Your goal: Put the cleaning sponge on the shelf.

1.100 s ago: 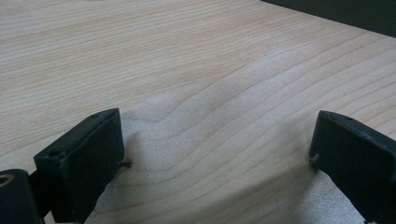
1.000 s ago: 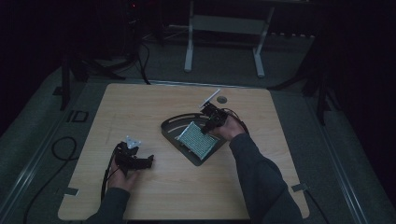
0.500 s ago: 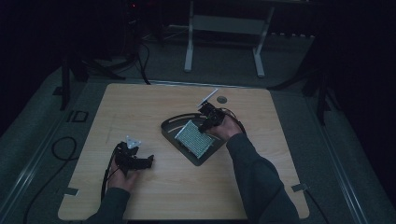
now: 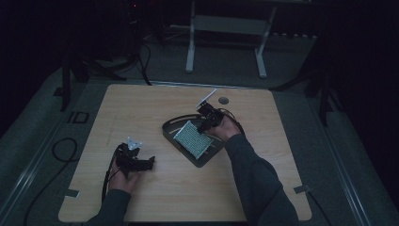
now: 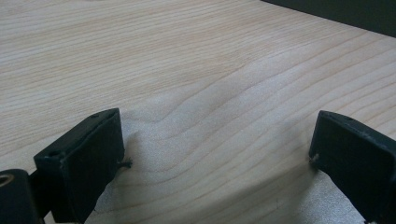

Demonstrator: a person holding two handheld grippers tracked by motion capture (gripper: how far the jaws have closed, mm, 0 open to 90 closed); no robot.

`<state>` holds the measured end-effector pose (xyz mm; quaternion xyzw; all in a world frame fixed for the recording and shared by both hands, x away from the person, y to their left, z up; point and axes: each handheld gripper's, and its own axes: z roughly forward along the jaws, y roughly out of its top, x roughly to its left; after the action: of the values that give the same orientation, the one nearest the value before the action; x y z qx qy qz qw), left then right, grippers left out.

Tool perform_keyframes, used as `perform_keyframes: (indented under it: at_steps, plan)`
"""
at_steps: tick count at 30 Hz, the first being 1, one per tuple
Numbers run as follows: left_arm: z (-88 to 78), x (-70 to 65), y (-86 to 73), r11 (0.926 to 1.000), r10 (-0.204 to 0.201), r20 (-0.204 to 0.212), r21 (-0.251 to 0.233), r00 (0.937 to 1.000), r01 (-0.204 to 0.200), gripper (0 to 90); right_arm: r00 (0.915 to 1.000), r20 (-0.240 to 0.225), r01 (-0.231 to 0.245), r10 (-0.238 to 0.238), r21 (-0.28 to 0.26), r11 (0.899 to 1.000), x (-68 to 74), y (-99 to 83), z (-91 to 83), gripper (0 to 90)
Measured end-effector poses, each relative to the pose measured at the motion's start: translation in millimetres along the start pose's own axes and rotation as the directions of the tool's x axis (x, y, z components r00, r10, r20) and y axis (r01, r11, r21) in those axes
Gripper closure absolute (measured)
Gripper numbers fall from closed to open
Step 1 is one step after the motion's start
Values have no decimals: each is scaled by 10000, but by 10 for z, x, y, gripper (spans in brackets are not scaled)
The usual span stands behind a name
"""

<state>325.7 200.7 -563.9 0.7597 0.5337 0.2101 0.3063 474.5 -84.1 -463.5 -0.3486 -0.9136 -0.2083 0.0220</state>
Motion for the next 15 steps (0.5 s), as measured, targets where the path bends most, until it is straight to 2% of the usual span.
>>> perform_keyframes:
  at_steps: [11,15]
  plan:
    - [4,-1,2,10000,-3,9,-17,10000,3,32,9999,-83,-130,130,-38,9999,-10,58,53,890]
    - [4,0,2,10000,5,12,-16,10000,-5,32,10000,-49,-43,43,-23,10000,8,104,68,890]
